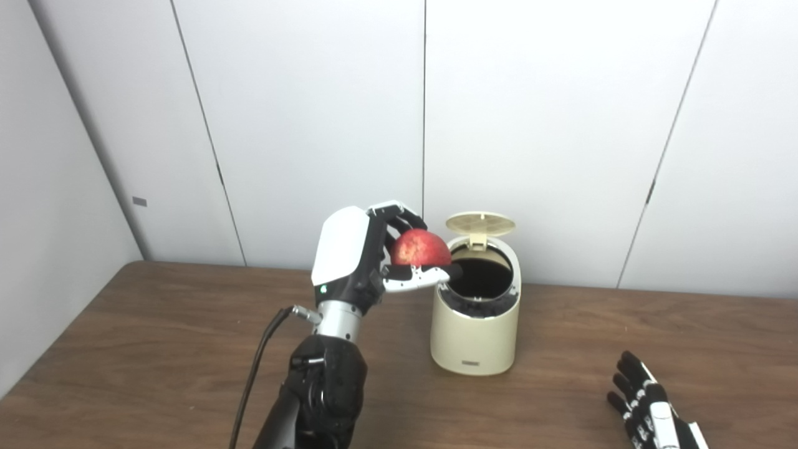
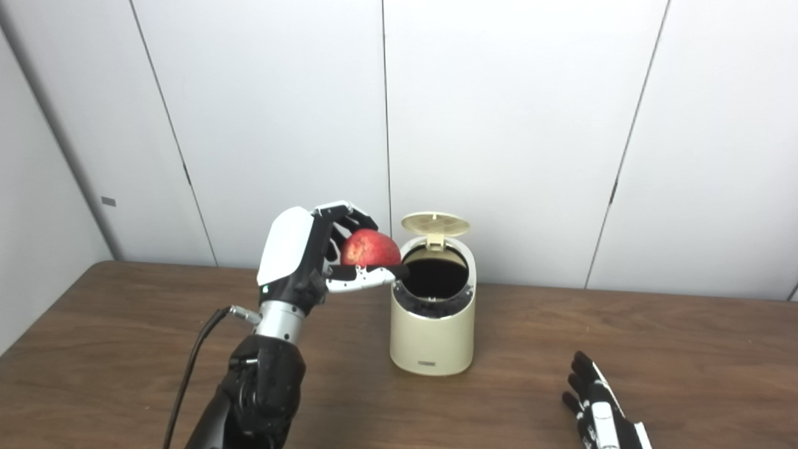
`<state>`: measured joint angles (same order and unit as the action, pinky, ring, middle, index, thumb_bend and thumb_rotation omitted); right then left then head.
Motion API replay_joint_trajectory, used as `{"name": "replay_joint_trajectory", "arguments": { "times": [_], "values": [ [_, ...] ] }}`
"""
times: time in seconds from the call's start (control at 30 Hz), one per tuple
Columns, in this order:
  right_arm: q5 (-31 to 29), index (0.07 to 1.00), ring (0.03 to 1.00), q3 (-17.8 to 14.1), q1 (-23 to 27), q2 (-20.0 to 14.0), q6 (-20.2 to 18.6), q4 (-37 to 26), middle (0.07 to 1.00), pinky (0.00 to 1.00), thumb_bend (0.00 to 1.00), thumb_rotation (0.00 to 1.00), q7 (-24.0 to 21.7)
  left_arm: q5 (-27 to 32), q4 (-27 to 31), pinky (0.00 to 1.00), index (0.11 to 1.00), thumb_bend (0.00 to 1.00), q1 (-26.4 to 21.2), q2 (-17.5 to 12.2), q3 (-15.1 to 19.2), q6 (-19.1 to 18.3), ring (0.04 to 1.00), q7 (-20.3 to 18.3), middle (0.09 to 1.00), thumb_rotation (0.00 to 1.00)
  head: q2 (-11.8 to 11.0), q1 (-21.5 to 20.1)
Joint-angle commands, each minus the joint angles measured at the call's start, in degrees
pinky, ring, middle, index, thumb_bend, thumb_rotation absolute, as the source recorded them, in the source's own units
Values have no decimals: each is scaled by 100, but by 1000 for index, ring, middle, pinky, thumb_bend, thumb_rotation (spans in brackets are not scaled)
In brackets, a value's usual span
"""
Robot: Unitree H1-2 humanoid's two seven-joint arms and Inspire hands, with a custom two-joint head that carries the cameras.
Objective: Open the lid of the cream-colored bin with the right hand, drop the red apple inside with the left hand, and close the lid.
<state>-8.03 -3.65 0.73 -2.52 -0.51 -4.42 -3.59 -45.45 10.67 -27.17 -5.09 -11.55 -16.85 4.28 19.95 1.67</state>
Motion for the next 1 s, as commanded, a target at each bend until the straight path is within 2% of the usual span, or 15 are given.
{"name": "replay_joint_trajectory", "arguments": {
  "times": [0.0, 0.1, 0.47, 0.6, 0.7, 0.83, 0.97],
  "values": [
    [7, 918, 959, 82, 10, 122, 241, 212, 959, 924, 477, 905, -20, -57, 163, 312, 532, 470, -255, 11, 14, 239, 390, 200, 473, 0, -31, -58],
    [74, 924, 956, 111, 47, 129, 342, 304, 960, 910, 472, 914, -13, -75, 81, 326, 528, 472, -270, 57, 11, 313, 398, 254, 474, 0, -62, -151],
    [107, 916, 952, 132, 85, 249, 401, 372, 957, 880, 500, 892, 29, -127, -737, 305, 534, 470, -455, 286, -111, 704, 399, 896, 470, 0, -86, -223],
    [129, 918, 956, 134, 87, 293, 390, 353, 963, 877, 508, 898, 74, -128, -1075, 319, 537, 470, -526, 269, -161, 807, 389, 1034, 473, 0, -89, -228],
    [137, 918, 959, 131, 91, 307, 393, 353, 964, 887, 516, 908, 93, -88, -1344, 379, 533, 473, -572, 241, -195, 949, 389, 1150, 471, 0, -96, -222],
    [166, 927, 965, 128, 107, 288, 449, 397, 968, 901, 524, 926, 96, -35, -1641, 343, 511, 474, -622, 218, -220, 1115, 399, 1271, 475, 0, -112, -202],
    [134, 929, 967, 116, 148, 288, 528, 509, 970, 905, 526, 927, 79, -20, -1754, 365, 506, 475, -669, 203, -230, 1122, 396, 1312, 468, 0, -147, -169]
  ]
}}
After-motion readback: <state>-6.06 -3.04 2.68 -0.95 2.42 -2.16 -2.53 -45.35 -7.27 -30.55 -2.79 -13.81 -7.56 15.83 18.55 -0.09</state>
